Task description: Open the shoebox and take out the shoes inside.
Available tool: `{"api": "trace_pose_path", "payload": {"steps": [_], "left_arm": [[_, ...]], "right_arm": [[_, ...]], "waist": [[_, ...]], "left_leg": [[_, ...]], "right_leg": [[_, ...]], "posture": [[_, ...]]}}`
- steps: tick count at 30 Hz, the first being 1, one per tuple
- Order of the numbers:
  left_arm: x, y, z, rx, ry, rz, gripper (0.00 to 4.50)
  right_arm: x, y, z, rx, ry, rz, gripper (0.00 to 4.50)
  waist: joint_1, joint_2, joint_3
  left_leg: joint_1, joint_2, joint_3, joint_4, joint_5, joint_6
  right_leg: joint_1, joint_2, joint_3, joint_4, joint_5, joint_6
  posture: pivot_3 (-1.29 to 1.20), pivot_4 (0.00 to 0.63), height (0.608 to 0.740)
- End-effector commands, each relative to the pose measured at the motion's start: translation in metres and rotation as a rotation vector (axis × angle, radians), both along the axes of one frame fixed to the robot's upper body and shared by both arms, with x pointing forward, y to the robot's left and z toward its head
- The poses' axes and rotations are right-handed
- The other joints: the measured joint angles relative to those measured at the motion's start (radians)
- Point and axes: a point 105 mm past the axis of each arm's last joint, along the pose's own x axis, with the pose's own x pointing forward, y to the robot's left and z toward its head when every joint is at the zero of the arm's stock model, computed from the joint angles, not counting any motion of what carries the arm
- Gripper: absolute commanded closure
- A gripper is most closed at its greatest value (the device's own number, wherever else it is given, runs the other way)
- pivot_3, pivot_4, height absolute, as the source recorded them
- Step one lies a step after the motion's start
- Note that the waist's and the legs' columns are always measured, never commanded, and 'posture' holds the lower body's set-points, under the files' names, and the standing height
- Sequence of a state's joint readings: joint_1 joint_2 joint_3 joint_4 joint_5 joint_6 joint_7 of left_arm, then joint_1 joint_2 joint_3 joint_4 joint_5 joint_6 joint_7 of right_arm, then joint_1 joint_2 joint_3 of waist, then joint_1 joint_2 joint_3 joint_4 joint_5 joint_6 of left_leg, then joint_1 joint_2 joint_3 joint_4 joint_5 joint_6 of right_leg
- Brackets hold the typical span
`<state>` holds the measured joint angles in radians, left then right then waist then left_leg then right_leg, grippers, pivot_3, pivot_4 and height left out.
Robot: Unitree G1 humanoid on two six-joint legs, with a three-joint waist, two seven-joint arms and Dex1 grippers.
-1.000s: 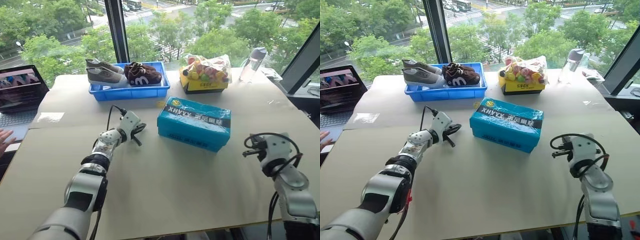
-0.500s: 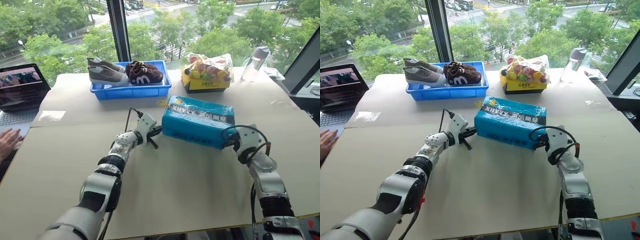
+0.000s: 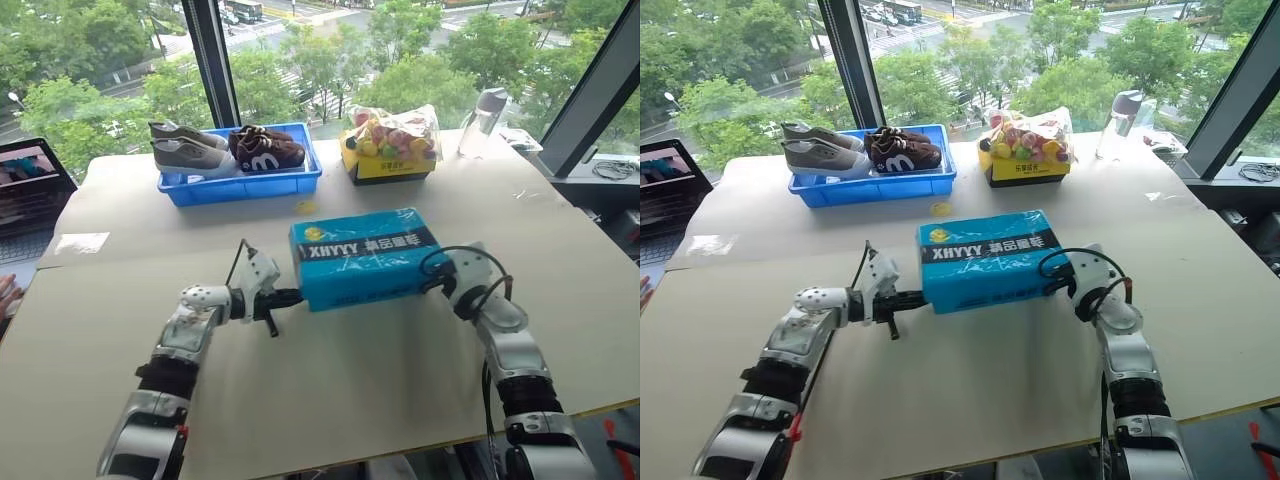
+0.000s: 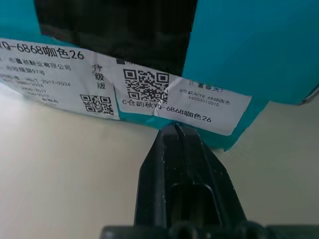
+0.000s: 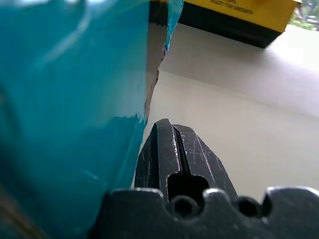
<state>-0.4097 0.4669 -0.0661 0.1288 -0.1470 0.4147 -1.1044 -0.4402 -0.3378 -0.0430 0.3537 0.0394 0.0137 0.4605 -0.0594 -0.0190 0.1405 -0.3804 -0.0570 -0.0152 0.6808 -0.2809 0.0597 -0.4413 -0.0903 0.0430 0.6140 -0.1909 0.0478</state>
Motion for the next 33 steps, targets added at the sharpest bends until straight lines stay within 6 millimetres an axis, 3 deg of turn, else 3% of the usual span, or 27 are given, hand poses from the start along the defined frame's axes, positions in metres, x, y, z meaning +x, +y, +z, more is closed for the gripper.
{"api": "trace_pose_path", "payload": {"steps": [1, 7, 13, 16, 21, 24, 26, 30, 33], "left_arm": [[-0.019, -0.016, 0.032, -0.064, -0.057, -0.09, 4.5], [-0.023, 0.007, 0.036, -0.046, -0.069, 0.032, 4.5], [-0.027, 0.014, 0.036, -0.041, -0.083, 0.079, 4.5], [-0.036, 0.018, 0.038, -0.03, -0.071, 0.056, 4.5], [-0.05, 0.048, 0.04, 0.067, -0.03, 0.027, 4.5], [-0.05, 0.082, 0.049, 0.176, -0.044, 0.049, 4.5], [-0.05, 0.094, 0.055, 0.209, -0.051, 0.049, 4.5], [-0.042, 0.105, 0.063, 0.252, -0.09, 0.069, 4.5], [-0.049, 0.1, 0.074, 0.239, -0.075, 0.006, 4.5]], "right_arm": [[-0.016, 0.072, 0.015, -0.016, -0.041, 0.276, 4.46], [-0.045, 0.087, 0.016, 0.02, 0.044, 0.381, 4.46], [-0.081, 0.08, 0.008, -0.073, 0.154, 0.452, 4.46], [-0.089, 0.074, 0.005, -0.091, 0.185, 0.458, 4.46], [-0.08, 0.04, -0.008, -0.155, 0.216, 0.367, 4.46], [-0.074, -0.01, -0.021, -0.245, 0.268, 0.276, 4.46], [-0.073, -0.029, -0.023, -0.269, 0.29, 0.255, 4.46], [-0.074, -0.046, -0.017, -0.274, 0.308, 0.259, 4.46], [-0.09, -0.042, -0.003, -0.212, 0.347, 0.379, 4.46]], "waist": [[0.002, 0.0, 0.0], [0.022, 0.001, 0.0], [0.044, 0.001, 0.0], [0.044, 0.001, 0.0], [0.043, 0.001, 0.001], [0.044, 0.001, 0.001], [0.045, 0.001, 0.001], [0.056, 0.0, 0.001], [0.055, 0.0, 0.001]], "left_leg": [[0.0, 0.0, 0.0, 0.0, 0.0, 0.0], [-0.001, 0.0, -0.001, 0.0, 0.001, -0.002], [-0.003, -0.002, -0.002, 0.0, 0.001, -0.003], [-0.001, -0.002, -0.002, 0.0, 0.001, -0.002], [0.001, -0.001, -0.001, -0.001, 0.001, -0.002], [0.003, -0.001, -0.001, 0.0, 0.001, -0.002], [0.005, -0.001, 0.0, -0.001, 0.0, -0.001], [0.01, -0.001, 0.0, 0.0, 0.0, 0.0], [0.011, 0.0, 0.0, 0.0, -0.001, 0.0]], "right_leg": [[0.0, 0.0, 0.0, 0.0, 0.0, 0.0], [-0.002, -0.001, -0.002, -0.001, 0.0, 0.0], [-0.002, -0.002, -0.003, -0.003, 0.0, -0.001], [-0.001, -0.002, -0.003, -0.003, 0.0, -0.001], [0.0, -0.001, -0.003, -0.004, -0.001, -0.002], [0.002, -0.001, -0.004, -0.004, -0.001, -0.003], [0.003, -0.002, -0.004, -0.004, -0.002, -0.003], [0.01, -0.002, -0.006, -0.007, -0.002, -0.003], [0.013, -0.002, -0.007, -0.008, -0.002, -0.004]], "posture": [[0.0, 0.15, 0.74], [0.0, 0.15, 0.74], [0.0, 0.15, 0.74], [0.0, 0.15, 0.74], [0.0, 0.15, 0.74], [0.0, 0.15, 0.74], [0.0, 0.15, 0.74], [0.0, 0.15, 0.74], [0.0, 0.15, 0.74]]}}
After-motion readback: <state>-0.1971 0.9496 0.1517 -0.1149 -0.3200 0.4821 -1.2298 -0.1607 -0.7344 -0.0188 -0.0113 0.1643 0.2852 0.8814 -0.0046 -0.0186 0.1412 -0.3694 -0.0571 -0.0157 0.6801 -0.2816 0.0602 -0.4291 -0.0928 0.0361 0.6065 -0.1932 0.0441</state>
